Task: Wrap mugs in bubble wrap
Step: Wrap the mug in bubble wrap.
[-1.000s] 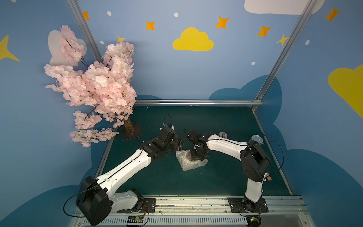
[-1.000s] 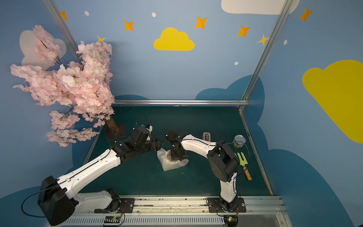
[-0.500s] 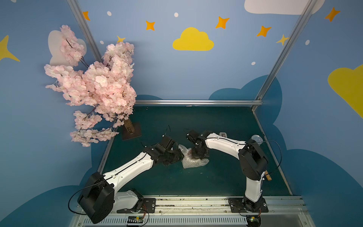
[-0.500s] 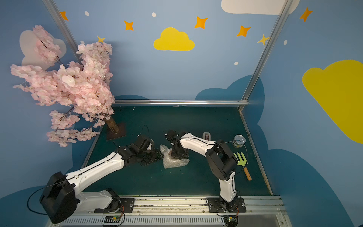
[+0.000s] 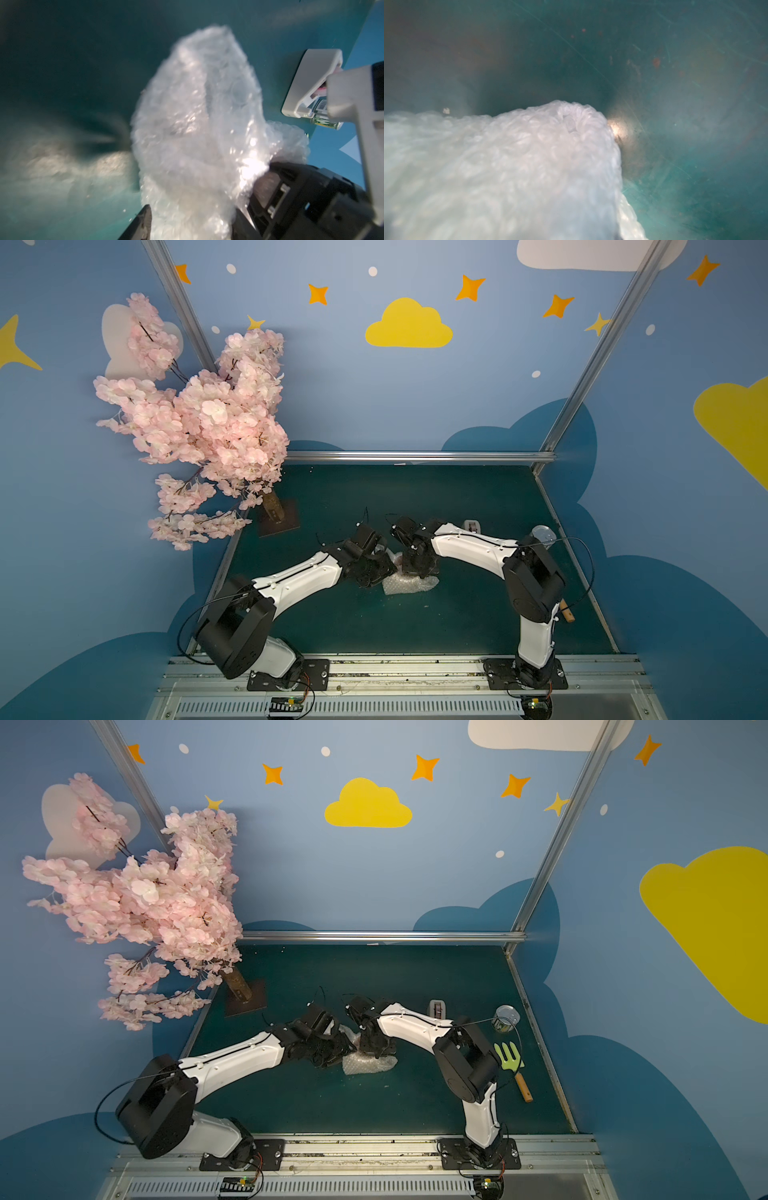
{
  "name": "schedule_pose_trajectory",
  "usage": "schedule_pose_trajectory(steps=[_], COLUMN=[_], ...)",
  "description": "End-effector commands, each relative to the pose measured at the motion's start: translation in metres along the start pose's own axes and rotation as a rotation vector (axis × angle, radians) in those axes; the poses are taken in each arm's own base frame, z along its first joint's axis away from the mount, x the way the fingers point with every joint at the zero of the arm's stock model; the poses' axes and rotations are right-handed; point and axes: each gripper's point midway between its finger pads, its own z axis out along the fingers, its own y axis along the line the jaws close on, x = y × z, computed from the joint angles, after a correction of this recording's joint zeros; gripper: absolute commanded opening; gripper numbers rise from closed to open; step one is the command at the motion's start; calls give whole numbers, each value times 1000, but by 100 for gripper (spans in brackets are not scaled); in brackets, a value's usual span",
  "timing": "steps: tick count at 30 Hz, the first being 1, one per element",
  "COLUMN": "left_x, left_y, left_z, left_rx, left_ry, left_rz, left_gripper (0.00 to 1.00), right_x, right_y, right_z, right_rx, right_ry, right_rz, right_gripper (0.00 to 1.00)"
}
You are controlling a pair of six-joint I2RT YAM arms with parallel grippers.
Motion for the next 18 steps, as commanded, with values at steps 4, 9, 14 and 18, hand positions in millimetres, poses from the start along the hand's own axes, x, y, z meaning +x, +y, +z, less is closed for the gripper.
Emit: schedule_pose_trajectory(steps=[4, 9, 14, 18], left_x=[2, 3, 2, 2], left_y=[0, 12, 24, 25], left_z=[18, 32, 44, 56], left_rx=[-53, -125, -172, -198], left_ry=[24, 34, 46, 74], left_rz=[18, 29, 36, 42], left_gripper=[51, 39, 24, 14], right_x=[-5, -2, 0, 3], right_y=[19, 22, 26, 29], right_z=[4, 4, 5, 10], right_rx=[-72, -107, -168, -200], right_ry=[-9, 18, 43, 71], right_rz=[27, 35, 28, 9], right_gripper=[0, 0, 0, 0])
